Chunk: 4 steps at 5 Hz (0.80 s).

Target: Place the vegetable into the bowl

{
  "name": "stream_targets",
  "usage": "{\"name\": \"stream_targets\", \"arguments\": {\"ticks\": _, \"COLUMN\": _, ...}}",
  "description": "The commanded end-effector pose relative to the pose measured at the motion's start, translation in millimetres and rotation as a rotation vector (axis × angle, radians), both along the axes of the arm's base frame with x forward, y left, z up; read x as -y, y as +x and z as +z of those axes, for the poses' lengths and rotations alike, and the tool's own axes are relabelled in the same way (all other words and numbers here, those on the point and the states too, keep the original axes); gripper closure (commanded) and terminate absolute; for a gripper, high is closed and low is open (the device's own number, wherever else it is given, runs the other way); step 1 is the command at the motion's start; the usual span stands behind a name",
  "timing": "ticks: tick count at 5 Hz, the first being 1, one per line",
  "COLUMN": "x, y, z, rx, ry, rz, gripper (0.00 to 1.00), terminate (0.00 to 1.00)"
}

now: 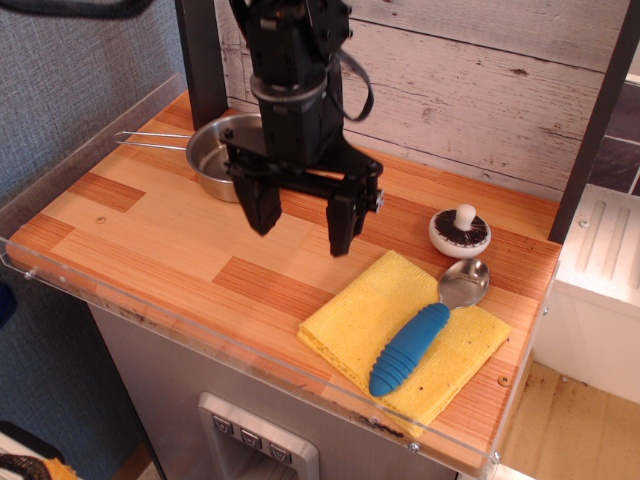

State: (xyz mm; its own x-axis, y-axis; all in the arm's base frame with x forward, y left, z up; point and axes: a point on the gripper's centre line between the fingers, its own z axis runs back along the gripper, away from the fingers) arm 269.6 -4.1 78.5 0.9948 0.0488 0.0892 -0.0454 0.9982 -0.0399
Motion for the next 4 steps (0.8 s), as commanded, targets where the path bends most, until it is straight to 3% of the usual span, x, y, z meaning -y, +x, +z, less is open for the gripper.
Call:
{"name": "stream_targets", "arguments": {"ticks": 1, "x": 51.5, "y": 71.0, "z": 17.4, "rx": 0.099, "ry": 0.000, "rz": -0.089, "gripper": 0.00, "terminate": 0.00}}
{"name": "stream_targets", "arguments": {"ticks": 2, "x": 71.0, "y": 94.0, "z": 14.1, "rx": 0.116, "ry": -0.001, "rz": -0.123, "gripper": 0.00, "terminate": 0.00}}
{"name": "stream_targets", "arguments": {"ticks": 4, "x": 78.8, "y": 99.7, "z": -10.1, "rx": 0.080, "ry": 0.012, "rz": -0.132, "gripper": 0.00, "terminate": 0.00}}
